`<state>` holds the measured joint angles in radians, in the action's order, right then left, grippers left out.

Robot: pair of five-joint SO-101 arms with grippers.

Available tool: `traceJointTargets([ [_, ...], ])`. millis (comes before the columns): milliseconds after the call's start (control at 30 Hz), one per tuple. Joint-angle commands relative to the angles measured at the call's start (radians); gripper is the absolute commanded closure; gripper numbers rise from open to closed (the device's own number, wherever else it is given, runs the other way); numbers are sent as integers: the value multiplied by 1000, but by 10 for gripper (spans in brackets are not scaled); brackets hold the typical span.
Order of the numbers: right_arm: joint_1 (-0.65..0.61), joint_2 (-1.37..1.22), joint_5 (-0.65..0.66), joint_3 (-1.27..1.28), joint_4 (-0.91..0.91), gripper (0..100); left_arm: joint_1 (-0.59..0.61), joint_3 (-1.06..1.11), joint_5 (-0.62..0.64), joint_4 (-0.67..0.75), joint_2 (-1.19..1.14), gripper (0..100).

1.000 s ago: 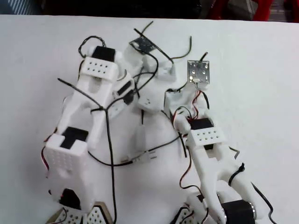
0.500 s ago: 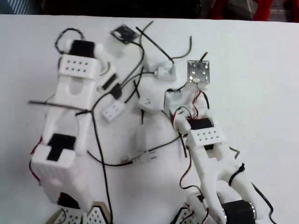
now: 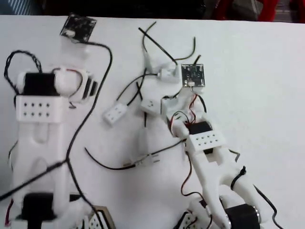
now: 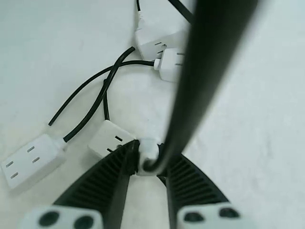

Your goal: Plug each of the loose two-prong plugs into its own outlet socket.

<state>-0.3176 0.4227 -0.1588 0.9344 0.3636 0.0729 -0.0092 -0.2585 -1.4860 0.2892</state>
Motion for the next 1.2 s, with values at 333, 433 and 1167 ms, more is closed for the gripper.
traceJointTargets([
  [333,-107,10,207,-66,36,981,10,511,325,381,555,835],
  [433,-160,4,226,-169,170,981,35,578,342,423,590,835],
  [1167,-420,-564,305,-677,254,981,308,922,470,614,869,835],
])
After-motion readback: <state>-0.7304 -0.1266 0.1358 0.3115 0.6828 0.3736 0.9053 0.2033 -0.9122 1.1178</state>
